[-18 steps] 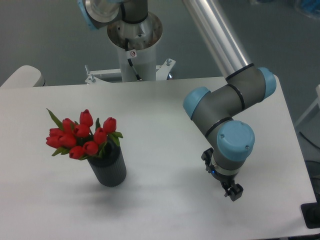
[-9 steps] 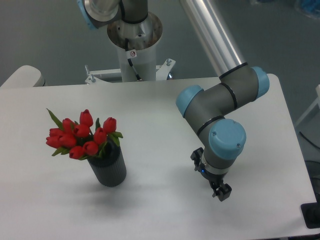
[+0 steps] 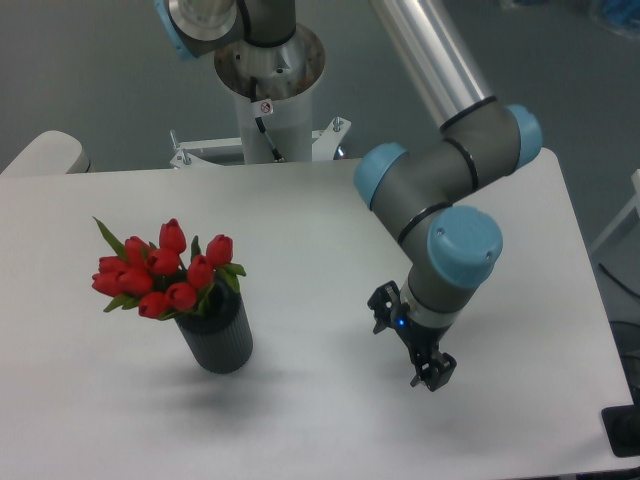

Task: Pick up the flowers from the vase
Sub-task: 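Move the open gripper toward the red tulip stems above the vase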

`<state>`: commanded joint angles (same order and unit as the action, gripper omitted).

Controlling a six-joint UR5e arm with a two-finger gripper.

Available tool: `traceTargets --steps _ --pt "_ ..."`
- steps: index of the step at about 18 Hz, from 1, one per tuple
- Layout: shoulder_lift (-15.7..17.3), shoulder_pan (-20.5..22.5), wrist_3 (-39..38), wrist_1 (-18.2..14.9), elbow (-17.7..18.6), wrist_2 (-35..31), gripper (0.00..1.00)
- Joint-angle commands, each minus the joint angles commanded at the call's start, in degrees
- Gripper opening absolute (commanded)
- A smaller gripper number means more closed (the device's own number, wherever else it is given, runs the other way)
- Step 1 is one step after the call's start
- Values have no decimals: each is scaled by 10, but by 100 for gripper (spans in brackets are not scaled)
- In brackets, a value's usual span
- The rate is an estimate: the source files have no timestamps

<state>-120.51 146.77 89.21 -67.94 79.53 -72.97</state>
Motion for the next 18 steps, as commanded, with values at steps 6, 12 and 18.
traceTargets --steps 6,12,18 --pt "77 25 -2 -19 88 134 100" --pt "127 13 0 -11 164 222 100" --pt "142 16 -2 -10 210 330 100"
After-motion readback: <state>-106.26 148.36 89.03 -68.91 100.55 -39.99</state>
